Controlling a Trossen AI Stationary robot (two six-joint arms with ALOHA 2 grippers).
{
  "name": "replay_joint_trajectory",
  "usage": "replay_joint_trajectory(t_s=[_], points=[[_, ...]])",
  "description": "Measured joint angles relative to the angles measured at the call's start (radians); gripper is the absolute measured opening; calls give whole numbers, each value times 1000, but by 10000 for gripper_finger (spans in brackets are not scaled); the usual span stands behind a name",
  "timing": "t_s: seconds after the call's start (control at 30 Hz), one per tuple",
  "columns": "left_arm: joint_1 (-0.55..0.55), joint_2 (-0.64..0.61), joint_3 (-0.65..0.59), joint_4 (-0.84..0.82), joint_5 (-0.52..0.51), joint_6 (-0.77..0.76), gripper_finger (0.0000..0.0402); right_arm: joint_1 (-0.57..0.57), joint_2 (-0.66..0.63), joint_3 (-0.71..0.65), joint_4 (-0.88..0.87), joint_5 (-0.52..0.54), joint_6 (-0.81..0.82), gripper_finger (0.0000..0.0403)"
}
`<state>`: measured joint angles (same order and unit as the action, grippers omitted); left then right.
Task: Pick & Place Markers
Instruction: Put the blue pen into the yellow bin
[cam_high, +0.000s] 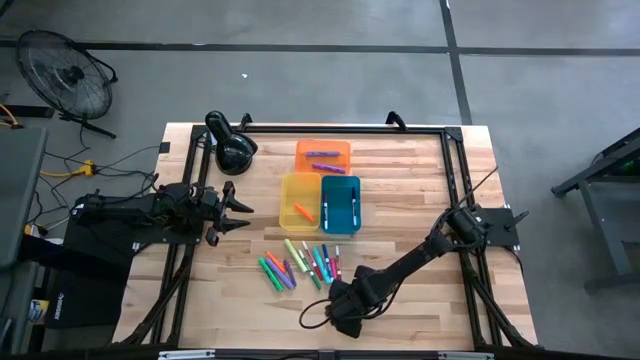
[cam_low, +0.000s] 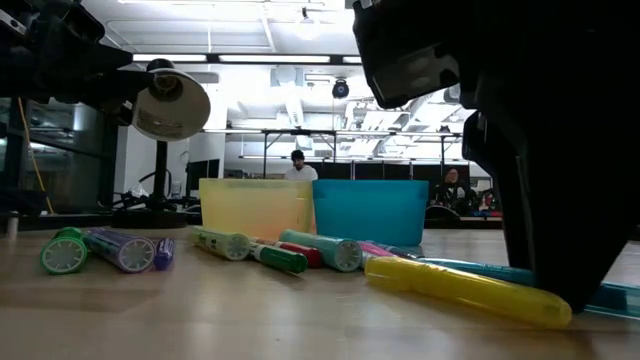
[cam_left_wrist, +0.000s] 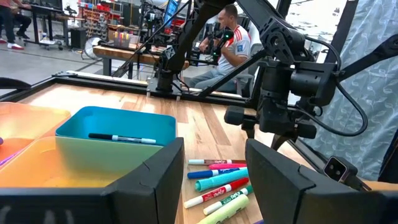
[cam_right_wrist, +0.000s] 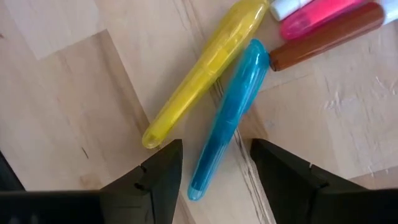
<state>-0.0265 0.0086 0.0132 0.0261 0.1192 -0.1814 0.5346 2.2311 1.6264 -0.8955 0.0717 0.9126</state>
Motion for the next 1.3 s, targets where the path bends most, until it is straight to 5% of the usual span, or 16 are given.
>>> replay_joint_trajectory(t_s=[0.6,1.3], points=[[0,0,0,0,0,0,170,-22,1,-2,-63,30,-62,169],[0,0,0,0,0,0,170,-26,-1,-3,-76,-7,-137,20]])
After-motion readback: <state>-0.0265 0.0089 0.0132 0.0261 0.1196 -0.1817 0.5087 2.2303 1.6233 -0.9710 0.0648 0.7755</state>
